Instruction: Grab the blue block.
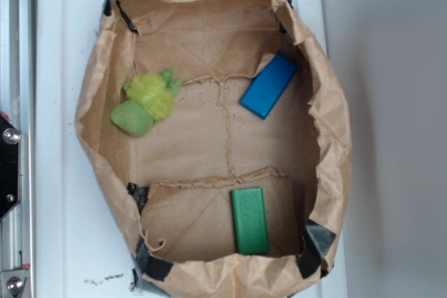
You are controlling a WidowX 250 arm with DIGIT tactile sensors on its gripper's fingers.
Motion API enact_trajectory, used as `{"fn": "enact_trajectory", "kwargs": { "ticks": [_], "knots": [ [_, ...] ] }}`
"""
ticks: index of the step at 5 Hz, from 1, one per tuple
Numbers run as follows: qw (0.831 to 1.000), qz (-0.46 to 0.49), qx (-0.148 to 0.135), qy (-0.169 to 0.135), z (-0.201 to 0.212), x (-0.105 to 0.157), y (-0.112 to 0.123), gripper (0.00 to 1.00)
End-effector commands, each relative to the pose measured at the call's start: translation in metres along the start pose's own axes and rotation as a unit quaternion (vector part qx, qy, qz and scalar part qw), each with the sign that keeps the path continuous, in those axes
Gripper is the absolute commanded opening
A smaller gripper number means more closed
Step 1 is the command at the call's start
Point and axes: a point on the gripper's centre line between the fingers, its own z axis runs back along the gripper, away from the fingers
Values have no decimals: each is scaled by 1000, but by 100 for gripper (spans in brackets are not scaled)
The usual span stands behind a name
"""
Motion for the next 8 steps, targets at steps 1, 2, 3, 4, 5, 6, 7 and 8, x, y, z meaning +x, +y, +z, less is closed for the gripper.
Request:
{"fn": "enact_trajectory", "kwargs": {
  "ticks": [1,2,3,4,5,6,7,8],
  "knots": [
    [990,47,-68,-111,-5,78,-3,100],
    [986,63,-64,-142,-10,94,-2,100],
    [981,131,-39,-138,-27,119,11,100],
    [968,217,-31,-119,-43,134,20,100],
    [958,265,-26,-111,-52,142,17,100],
    [938,333,-24,-94,-61,148,21,100],
    [938,333,-24,-94,-61,148,21,100],
    [938,333,-24,-94,-61,148,21,100]
  ]
}}
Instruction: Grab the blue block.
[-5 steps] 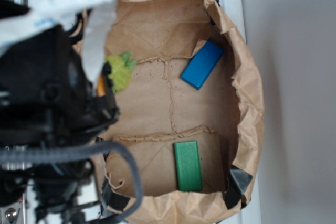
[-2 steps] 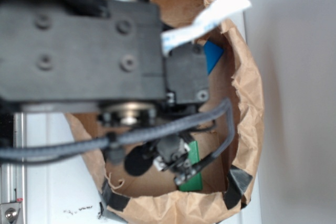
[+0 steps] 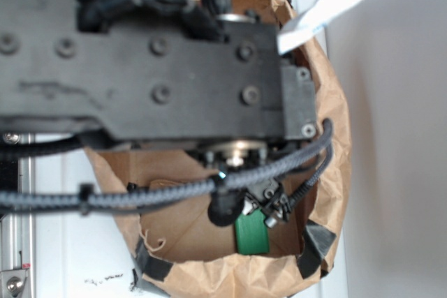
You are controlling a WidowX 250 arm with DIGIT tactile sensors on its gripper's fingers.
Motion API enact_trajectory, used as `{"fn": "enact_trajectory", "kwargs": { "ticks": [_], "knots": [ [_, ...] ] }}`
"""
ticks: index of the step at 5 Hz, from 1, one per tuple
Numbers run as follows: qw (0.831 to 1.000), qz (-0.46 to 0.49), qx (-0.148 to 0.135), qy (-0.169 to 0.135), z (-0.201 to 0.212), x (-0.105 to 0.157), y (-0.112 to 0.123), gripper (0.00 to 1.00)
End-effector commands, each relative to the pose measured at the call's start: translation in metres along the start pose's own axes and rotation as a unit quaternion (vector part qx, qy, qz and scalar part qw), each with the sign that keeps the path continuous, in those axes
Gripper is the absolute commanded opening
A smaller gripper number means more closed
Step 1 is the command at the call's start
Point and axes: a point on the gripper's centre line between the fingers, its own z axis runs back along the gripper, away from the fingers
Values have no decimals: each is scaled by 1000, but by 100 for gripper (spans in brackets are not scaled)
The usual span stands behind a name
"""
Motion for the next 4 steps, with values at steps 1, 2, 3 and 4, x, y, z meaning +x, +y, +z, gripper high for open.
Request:
{"fn": "enact_trajectory", "kwargs": {
  "ticks": [1,2,3,4],
  "knots": [
    [999,11,-19,-24,19,9,1,100],
    [999,11,-19,-24,19,9,1,100],
    [999,26,-29,-14,-11,22,-5,100],
    [999,17,-34,-23,-31,41,-1,100]
  ]
}}
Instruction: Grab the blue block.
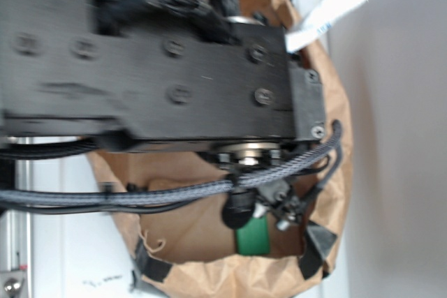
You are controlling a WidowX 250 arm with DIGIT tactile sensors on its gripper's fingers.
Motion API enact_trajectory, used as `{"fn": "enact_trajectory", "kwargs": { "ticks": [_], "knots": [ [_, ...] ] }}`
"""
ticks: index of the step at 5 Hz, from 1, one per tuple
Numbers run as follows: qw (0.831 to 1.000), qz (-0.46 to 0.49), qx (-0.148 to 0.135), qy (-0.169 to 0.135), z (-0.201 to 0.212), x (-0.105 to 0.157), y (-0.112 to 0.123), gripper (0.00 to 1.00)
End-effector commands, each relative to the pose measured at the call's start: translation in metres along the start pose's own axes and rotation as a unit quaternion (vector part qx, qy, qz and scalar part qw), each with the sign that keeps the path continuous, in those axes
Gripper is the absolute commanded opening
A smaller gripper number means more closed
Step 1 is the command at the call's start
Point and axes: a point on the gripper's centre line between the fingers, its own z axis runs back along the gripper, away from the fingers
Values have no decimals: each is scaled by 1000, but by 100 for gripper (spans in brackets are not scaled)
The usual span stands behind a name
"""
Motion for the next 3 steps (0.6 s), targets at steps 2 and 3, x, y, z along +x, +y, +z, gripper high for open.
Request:
{"fn": "enact_trajectory", "kwargs": {
  "ticks": [2,3],
  "knots": [
    [999,-13,-14,-28,-24,55,17,100],
    [999,-21,-12,-48,-32,63,21,100]
  ]
}}
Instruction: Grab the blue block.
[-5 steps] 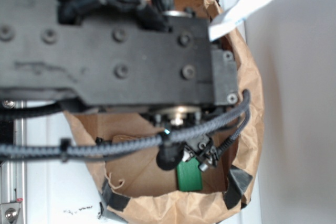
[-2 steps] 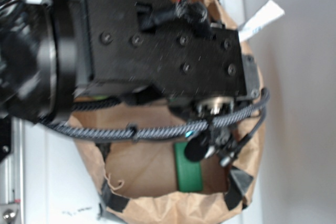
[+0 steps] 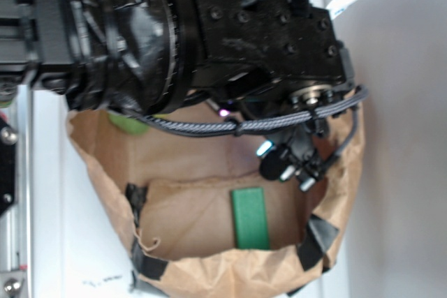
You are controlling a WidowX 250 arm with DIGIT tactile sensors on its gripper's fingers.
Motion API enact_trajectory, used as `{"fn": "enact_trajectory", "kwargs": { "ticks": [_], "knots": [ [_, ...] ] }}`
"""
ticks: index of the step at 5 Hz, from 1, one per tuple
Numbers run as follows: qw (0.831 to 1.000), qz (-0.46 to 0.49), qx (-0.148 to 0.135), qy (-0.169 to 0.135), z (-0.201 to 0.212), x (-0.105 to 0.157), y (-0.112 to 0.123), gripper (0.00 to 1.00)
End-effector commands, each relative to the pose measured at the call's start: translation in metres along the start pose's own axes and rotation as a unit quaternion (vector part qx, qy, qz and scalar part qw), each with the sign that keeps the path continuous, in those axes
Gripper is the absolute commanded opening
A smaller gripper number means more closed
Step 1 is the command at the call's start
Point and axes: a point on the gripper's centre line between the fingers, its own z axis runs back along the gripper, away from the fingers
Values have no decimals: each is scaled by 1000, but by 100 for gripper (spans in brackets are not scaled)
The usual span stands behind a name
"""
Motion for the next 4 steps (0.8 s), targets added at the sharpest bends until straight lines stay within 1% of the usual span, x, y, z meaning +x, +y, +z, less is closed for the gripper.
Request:
{"fn": "enact_trajectory", "kwargs": {
  "ticks": [1,2,3,4],
  "knots": [
    [998,5,-10,-65,9,28,11,100],
    [996,12,-8,-82,2,38,10,100],
    [995,20,1,-96,-3,46,10,100],
    [994,18,18,-109,-9,48,15,100]
  ]
}}
